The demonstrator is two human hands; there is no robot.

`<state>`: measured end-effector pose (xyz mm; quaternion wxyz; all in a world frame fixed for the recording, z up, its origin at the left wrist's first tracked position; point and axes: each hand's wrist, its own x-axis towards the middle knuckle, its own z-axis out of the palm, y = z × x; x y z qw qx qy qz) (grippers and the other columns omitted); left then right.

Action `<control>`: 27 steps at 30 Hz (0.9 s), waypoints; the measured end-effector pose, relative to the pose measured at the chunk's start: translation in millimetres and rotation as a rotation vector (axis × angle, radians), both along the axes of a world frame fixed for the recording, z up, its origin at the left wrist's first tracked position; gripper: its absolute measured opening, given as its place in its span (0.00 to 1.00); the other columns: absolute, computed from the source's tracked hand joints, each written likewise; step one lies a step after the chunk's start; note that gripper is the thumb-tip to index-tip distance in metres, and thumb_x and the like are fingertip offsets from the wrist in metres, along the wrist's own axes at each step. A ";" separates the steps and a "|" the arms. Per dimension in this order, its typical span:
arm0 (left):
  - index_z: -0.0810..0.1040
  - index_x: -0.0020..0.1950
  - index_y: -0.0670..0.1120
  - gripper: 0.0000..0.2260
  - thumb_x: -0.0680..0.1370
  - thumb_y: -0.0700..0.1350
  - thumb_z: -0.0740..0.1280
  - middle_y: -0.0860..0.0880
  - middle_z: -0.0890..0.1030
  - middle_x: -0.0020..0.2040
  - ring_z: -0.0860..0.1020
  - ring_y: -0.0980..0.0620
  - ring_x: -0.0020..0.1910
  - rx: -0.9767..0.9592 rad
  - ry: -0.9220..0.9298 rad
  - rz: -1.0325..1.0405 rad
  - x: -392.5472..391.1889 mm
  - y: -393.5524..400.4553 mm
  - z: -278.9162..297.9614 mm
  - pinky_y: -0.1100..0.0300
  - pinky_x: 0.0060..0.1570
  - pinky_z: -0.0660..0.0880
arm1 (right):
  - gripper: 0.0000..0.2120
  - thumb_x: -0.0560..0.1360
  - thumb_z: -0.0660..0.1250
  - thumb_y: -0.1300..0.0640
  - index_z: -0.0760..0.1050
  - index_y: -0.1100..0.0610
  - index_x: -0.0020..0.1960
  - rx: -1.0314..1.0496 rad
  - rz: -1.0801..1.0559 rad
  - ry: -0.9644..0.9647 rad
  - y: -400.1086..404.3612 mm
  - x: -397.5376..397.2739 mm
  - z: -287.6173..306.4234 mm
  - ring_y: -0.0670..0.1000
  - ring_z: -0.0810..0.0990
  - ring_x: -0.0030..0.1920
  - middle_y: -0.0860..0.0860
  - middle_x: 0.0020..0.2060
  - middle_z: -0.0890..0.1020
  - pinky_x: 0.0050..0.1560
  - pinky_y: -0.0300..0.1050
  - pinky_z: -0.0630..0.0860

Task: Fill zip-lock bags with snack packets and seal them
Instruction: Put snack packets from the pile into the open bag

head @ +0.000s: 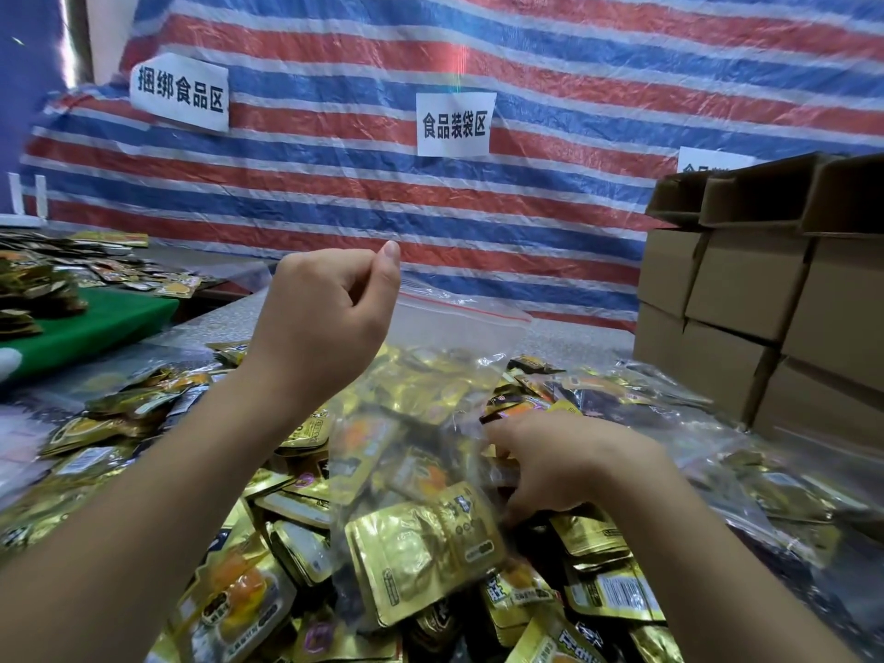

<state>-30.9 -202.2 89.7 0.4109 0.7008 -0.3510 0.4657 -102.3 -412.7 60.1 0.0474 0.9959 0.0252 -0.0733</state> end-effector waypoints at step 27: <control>0.66 0.28 0.38 0.22 0.80 0.47 0.63 0.50 0.63 0.24 0.60 0.57 0.24 0.152 0.240 -0.243 -13.3 -7.2 -1.1 0.61 0.26 0.56 | 0.14 0.86 0.54 0.56 0.74 0.60 0.64 2.072 -0.543 -0.679 -43.1 20.5 40.6 0.55 0.85 0.48 0.56 0.49 0.84 0.52 0.59 0.81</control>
